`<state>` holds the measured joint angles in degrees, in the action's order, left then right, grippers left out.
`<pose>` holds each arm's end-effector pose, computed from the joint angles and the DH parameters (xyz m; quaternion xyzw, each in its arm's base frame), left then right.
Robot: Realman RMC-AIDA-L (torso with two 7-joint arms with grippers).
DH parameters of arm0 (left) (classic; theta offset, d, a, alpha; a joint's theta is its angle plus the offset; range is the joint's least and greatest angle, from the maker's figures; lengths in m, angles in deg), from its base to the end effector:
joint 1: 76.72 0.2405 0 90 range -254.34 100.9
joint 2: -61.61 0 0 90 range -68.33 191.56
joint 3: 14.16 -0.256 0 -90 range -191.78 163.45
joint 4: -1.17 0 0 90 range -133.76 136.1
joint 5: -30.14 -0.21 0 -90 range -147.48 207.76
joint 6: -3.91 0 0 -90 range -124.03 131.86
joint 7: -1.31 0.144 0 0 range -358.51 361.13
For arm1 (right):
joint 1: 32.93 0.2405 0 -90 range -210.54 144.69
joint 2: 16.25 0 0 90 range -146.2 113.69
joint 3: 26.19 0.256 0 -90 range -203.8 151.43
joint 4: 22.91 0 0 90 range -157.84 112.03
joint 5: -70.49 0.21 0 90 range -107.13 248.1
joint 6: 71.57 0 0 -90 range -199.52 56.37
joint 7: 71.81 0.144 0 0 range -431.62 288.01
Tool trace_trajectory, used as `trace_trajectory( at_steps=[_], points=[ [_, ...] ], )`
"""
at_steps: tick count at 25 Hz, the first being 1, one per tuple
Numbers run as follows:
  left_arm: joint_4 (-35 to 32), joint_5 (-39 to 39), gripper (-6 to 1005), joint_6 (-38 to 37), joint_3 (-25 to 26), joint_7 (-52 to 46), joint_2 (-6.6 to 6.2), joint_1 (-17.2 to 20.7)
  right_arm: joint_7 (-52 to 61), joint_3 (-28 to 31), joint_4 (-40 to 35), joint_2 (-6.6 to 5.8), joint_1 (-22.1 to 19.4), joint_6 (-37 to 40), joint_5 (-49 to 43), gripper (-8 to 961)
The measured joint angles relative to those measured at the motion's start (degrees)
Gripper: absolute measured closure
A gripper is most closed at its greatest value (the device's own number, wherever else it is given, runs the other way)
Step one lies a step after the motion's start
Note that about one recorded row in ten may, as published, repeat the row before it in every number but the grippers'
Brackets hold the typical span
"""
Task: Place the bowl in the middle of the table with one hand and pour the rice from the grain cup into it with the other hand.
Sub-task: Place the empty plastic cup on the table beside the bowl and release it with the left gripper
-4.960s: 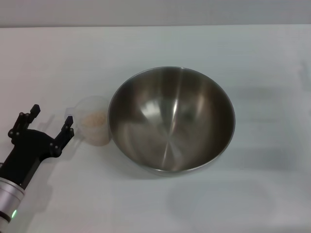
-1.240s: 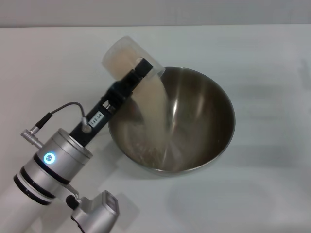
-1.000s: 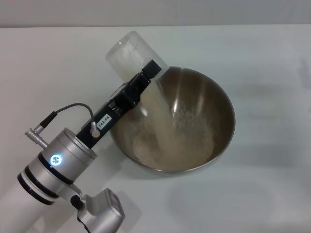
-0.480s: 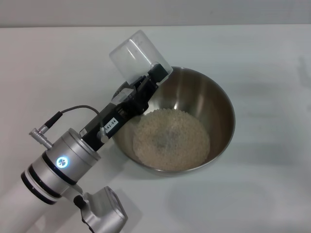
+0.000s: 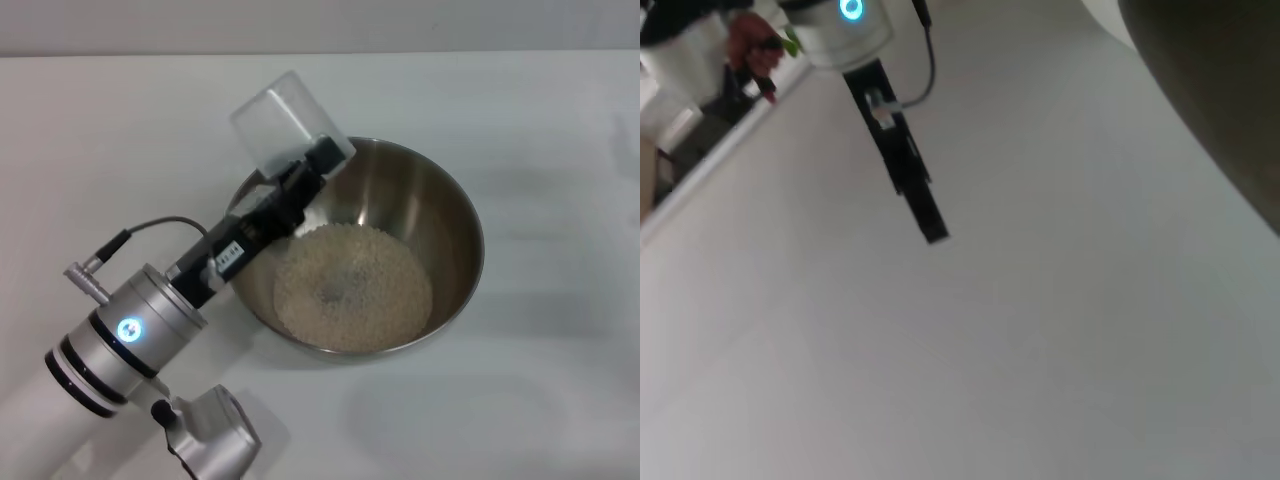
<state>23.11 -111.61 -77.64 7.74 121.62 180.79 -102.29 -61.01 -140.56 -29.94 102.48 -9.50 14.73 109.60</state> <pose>-0.2085 0.2691 -0.0938 -0.4114 0.7125 0.1072 0.5583 0.3168 0.3146 0.0420 -0.6013 0.1420 0.4064 0.6732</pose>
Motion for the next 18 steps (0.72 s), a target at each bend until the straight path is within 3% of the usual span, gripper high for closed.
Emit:
trace_trajectory(
  at_steps=[4, 9, 13, 14, 18],
  points=[
    [0.45, 0.16, 952, 1.75, 2.91, -6.94, 0.0, 0.72, 0.0, 0.48, 0.0, 0.0, 0.14, 0.0, 0.0, 349],
    [3.11, 1.39, 949, 2.0, 8.91, -28.58, 0.0, 3.23, 0.17, 0.56, 0.0, 0.02, 0.22, 0.01, 0.0, 349],
    [4.35, 2.9, 948, 1.92, 10.46, -38.62, 0.0, 4.35, 0.46, 0.57, -0.15, 0.1, 0.21, 0.34, 0.0, 349],
    [4.7, 6.59, 947, 2.58, 11.08, -49.65, 0.0, 4.93, 0.46, 0.57, -0.15, 0.1, 0.21, 0.34, 0.0, 349],
    [4.3, 14.21, 946, 6.23, 11.2, -66.07, -0.05, 4.97, 0.55, 0.57, -0.81, 0.17, -0.09, 0.51, 0.0, 349]
  ],
)
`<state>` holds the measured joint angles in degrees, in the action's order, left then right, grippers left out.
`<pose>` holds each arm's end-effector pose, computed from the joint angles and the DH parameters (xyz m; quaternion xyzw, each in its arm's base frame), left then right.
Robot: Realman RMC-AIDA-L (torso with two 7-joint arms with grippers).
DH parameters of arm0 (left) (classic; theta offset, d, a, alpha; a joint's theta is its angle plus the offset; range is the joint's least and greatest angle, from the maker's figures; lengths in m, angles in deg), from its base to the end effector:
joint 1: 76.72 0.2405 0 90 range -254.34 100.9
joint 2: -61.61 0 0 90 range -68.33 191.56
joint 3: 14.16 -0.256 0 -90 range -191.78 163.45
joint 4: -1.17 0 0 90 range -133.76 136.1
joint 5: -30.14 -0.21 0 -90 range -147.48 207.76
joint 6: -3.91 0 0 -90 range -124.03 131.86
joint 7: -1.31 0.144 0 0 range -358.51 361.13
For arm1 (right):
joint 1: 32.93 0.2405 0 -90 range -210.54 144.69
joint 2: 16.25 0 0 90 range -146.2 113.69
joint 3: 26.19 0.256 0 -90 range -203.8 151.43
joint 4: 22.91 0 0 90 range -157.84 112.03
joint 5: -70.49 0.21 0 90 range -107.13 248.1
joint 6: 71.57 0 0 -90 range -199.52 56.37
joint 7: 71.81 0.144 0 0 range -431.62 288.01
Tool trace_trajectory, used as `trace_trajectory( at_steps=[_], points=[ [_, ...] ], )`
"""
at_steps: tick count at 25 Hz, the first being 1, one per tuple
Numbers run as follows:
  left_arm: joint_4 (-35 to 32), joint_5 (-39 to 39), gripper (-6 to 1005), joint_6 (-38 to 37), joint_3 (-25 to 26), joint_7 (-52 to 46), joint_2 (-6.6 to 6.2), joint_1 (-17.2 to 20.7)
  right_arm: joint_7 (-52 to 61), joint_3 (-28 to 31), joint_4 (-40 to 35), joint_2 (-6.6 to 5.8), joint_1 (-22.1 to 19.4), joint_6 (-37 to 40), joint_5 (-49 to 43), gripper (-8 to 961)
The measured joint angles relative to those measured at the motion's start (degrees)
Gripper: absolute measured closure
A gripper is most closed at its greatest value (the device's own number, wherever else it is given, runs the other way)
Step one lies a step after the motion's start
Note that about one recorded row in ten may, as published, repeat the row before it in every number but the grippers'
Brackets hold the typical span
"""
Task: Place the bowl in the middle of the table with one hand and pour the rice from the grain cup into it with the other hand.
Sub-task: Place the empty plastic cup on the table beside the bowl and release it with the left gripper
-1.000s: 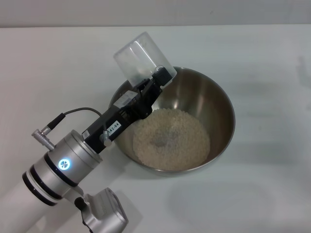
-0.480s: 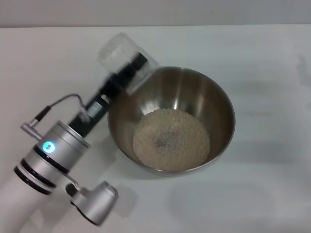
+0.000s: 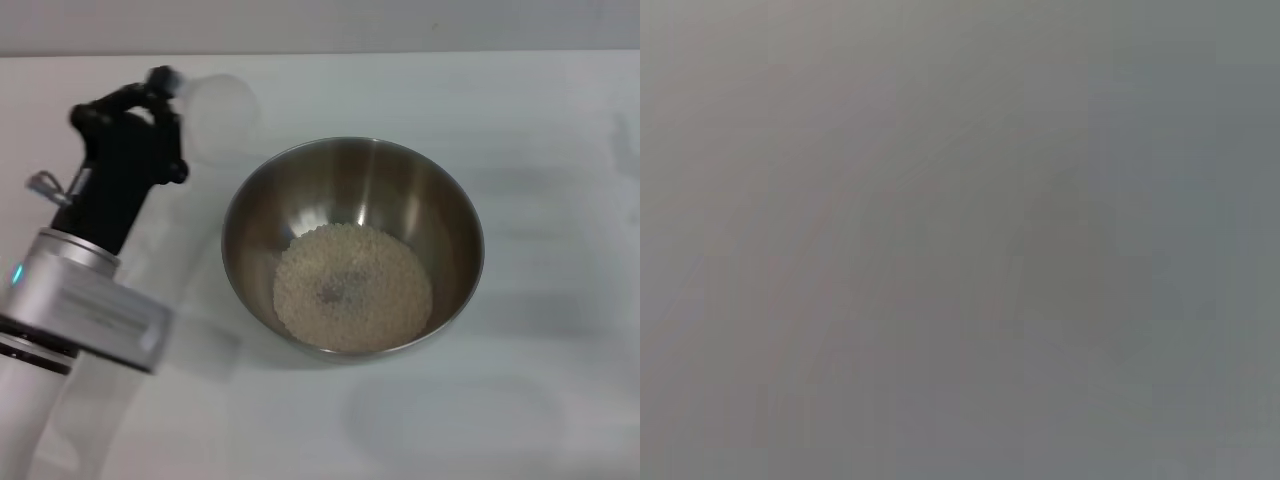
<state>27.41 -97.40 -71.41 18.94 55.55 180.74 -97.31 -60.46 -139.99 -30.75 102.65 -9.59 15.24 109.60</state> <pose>-0.2482 0.3001 -0.0562 -0.7123 0.1896 -0.1250 0.6641 0.3135 0.3149 0.0429 -0.5934 0.1426 0.4189 0.6723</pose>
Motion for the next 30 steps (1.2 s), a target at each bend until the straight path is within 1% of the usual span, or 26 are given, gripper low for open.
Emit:
trace_trajectory(
  at_steps=[3, 4, 5, 7, 8, 9, 10, 11, 15, 20, 30],
  points=[
    [-0.8, 4.76, 944, 3.6, 0.61, -11.04, -0.07, -0.15, 0.01, 0.0, -0.06, 0.04, -0.05, 0.01, 0.0, 349],
    [-0.8, 4.76, 944, 3.6, 0.61, -11.04, -0.07, -0.15, 0.02, 0.0, -0.06, 0.06, -0.07, 0.02, 0.0, 349],
    [-1.75, 6.84, 944, 6.24, 1.33, -18.34, -0.11, -0.41, 0.03, 0.0, -0.12, 0.09, -0.09, 0.02, 0.0, 349],
    [-2.39, 7.53, 943, 8.06, 2.01, -22.97, -0.16, -0.58, 0.03, 0.0, -0.15, 0.09, -0.12, 0.03, 0.0, 349],
    [-3.05, 7.84, 942, 9.96, 3.05, -27.62, -0.18, -0.71, 0.04, 0.0, -0.19, 0.1, -0.15, 0.05, 0.0, 349],
    [-3.19, 7.86, 942, 10.41, 3.33, -28.49, -0.18, -0.72, 0.04, 0.0, -0.21, 0.1, -0.17, 0.07, 0.0, 349],
    [-3.87, 7.93, 942, 12.97, 5.24, -32.36, -0.17, -0.77, 0.05, 0.0, -0.22, 0.1, -0.19, 0.14, 0.0, 349],
    [-3.87, 7.93, 941, 12.97, 5.24, -32.36, -0.17, -0.77, 0.05, 0.0, -0.22, 0.1, -0.19, 0.14, 0.0, 349],
    [-4.33, 8.05, 939, 17.37, 7.4, -35.66, -0.16, -0.85, 0.07, 0.0, -0.25, 0.1, -0.22, 0.22, -0.03, 349],
    [-5.57, 8.11, 937, 18.74, 7.55, -35.9, -0.02, -1.36, 0.08, 0.0, -0.35, 0.1, -0.25, 0.55, -0.33, 349],
    [-5.9, 8.24, 933, 19.88, 7.51, -36.12, 0.0, -1.21, 0.09, -0.01, -0.42, 0.1, -0.31, 0.92, -0.43, 349]
  ],
)
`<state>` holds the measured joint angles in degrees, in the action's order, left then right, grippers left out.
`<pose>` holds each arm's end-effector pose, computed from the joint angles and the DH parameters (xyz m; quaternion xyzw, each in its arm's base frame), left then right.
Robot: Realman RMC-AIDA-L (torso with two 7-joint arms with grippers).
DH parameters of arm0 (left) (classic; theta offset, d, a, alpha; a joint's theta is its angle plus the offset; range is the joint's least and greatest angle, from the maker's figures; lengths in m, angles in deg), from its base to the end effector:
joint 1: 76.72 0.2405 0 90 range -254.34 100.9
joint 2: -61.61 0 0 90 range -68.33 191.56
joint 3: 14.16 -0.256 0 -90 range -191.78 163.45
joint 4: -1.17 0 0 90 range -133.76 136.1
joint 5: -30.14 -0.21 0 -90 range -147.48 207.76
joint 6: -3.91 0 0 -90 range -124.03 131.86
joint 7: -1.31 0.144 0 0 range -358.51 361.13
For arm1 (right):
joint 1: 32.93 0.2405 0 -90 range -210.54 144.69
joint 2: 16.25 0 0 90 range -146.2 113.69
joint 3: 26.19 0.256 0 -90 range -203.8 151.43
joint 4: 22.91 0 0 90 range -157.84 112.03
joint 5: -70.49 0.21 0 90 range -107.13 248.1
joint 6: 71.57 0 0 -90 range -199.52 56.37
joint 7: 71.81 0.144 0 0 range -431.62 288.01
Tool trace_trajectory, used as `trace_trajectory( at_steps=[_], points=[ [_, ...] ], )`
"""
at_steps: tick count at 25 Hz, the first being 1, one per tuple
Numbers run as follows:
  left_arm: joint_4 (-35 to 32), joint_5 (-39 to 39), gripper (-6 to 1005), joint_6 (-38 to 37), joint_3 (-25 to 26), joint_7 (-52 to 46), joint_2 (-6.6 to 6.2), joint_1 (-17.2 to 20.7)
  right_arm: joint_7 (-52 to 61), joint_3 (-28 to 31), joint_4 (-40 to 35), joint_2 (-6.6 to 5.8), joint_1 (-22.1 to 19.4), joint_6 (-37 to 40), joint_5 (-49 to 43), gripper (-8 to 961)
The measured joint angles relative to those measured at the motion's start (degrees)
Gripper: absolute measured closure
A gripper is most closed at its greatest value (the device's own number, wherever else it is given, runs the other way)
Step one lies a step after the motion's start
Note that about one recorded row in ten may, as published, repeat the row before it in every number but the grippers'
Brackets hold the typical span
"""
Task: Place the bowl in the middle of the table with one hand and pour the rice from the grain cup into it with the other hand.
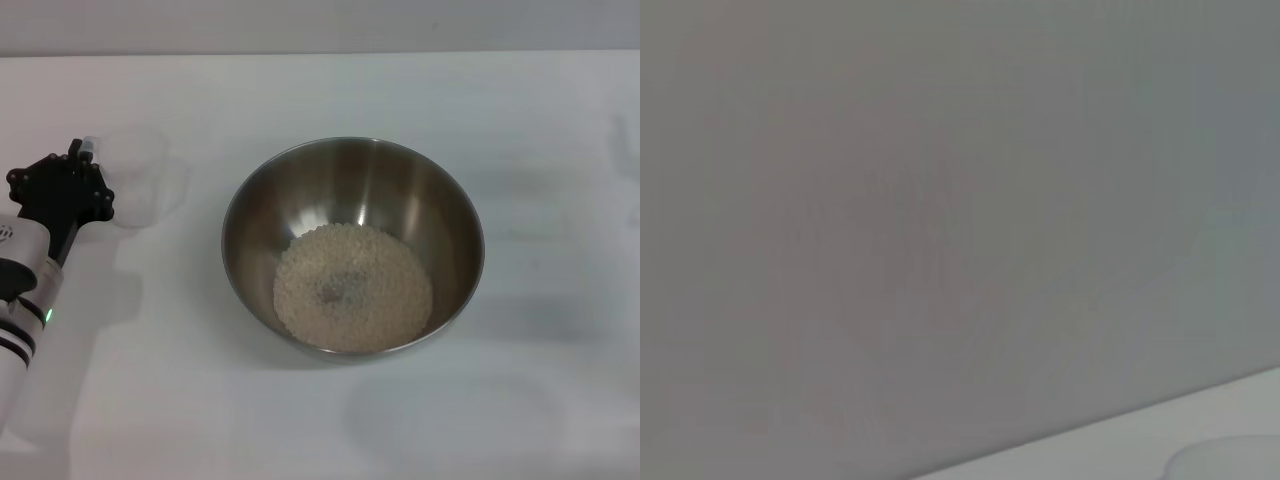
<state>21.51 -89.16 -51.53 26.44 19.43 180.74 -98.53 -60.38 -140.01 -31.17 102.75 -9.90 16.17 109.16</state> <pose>-0.3232 0.3231 -0.0520 -0.7397 -0.1864 -0.1643 0.6253 0.3109 0.3129 0.0425 -0.5925 0.1373 0.4262 0.6697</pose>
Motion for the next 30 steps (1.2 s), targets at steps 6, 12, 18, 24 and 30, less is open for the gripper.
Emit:
trace_trajectory(
  at_steps=[6, 12, 18, 24, 30],
  points=[
    [0.04, 0.04, 931, 0.2, -0.22, -0.64, -0.12, 0.62, 0.0, -0.21, 0.0, 0.0, 0.05, 0.0, -0.01, 349],
    [-1.53, -0.46, 844, -0.25, -0.65, -6.42, -0.35, 1.22, 0.0, -0.27, 0.0, 0.0, 0.06, 0.0, -0.01, 349],
    [-1.74, -1.83, 678, -2.87, -0.81, -8.02, -0.45, 2.95, 0.06, -0.06, 0.0, 0.0, 0.01, -0.45, -0.01, 349],
    [-1.82, -7.24, 651, -9.33, -0.83, -11.89, -0.48, 7.3, 0.09, -0.07, 0.0, -0.01, 0.06, -0.47, 0.11, 349],
    [-3.04, -12.16, 651, -15.6, -0.81, -19.61, -0.46, 9.45, 0.08, -0.22, 0.27, -0.06, -0.03, -0.52, 0.13, 349]
  ],
)
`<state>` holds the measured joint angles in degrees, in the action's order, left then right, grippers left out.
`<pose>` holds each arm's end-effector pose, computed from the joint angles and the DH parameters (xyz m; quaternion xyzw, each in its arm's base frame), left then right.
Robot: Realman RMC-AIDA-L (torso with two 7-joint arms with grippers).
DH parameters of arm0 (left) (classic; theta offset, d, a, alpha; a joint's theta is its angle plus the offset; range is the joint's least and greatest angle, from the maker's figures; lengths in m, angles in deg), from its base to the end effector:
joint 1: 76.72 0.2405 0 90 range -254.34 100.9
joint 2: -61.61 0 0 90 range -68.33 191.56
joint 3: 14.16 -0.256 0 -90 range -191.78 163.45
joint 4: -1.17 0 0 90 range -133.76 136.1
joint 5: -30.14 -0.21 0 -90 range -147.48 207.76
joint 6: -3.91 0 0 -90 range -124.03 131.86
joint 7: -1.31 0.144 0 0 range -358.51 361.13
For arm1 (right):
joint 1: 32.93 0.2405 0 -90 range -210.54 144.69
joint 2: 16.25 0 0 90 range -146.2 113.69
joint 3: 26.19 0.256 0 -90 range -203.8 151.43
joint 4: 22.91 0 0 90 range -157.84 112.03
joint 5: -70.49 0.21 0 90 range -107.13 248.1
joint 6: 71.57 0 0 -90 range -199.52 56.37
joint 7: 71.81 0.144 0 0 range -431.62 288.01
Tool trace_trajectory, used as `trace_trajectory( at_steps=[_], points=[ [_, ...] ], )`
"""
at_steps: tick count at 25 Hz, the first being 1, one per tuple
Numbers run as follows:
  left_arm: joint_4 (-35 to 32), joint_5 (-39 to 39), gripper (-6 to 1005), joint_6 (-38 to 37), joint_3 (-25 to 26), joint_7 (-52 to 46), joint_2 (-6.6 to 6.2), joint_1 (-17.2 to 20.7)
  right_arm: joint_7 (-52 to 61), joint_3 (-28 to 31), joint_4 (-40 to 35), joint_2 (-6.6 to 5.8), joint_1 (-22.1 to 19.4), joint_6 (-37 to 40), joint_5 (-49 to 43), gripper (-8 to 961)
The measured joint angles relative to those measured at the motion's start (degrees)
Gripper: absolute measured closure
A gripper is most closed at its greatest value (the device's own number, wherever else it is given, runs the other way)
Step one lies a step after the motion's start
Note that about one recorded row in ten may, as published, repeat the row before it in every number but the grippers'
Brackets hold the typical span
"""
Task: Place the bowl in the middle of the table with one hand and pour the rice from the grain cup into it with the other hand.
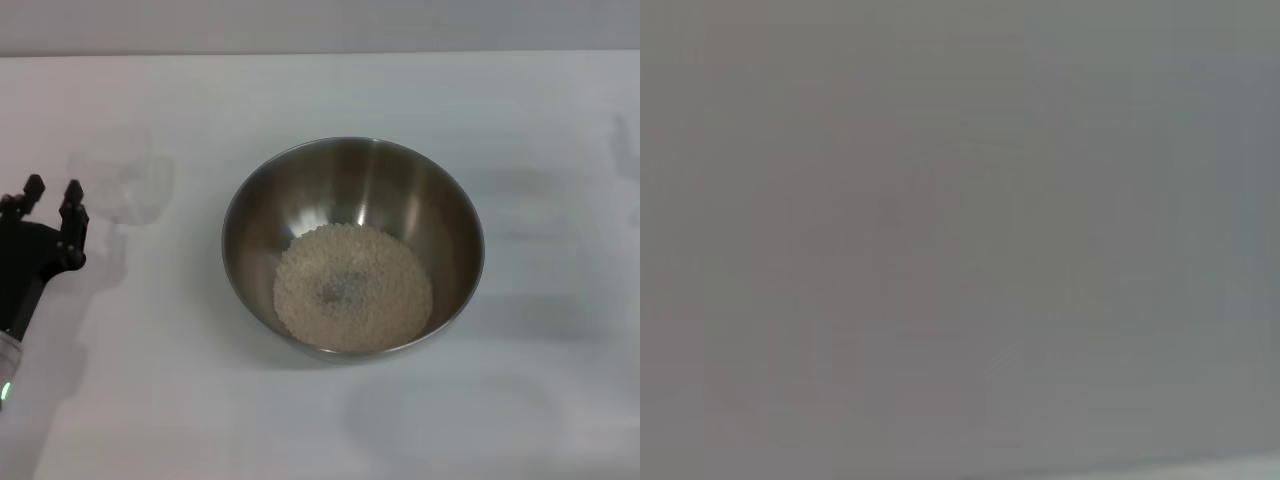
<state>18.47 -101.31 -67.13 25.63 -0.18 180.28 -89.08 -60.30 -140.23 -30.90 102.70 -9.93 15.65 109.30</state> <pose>-0.3396 0.2611 -0.0393 -0.7181 -0.2216 -0.2833 0.5958 0.3131 0.3128 0.0418 -0.5949 0.1415 0.4214 0.6697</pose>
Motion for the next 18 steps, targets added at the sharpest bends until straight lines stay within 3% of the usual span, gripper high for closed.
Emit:
trace_trajectory(
  at_steps=[3, 4, 10, 15, 18],
  points=[
    [0.0, 0.0, 650, 0.0, 0.0, 0.0, 0.0, 0.0, -0.13, -0.3, 0.0, 0.05, -0.06, -0.02, -0.09, 349],
    [-0.05, -0.18, 650, -4.38, 0.01, -3.22, 0.06, 0.27, -0.18, -0.42, 0.0, 0.07, -0.11, -0.04, -0.1, 349],
    [0.43, -0.21, 472, -11.1, 0.09, -5.16, 0.34, -1.16, -0.06, -0.58, -0.3, 0.31, -0.86, 0.14, -0.92, 349],
    [0.89, -0.25, 302, -12.04, 0.03, -5.21, 0.44, -2.39, -0.04, -0.64, -0.37, 0.41, -1.01, 0.53, -1.86, 349],
    [1.68, -0.27, 302, -12.65, -0.04, -5.35, 0.43, -2.66, -0.03, -0.65, -0.37, 0.42, -1.08, 0.74, -1.88, 349]
  ],
)
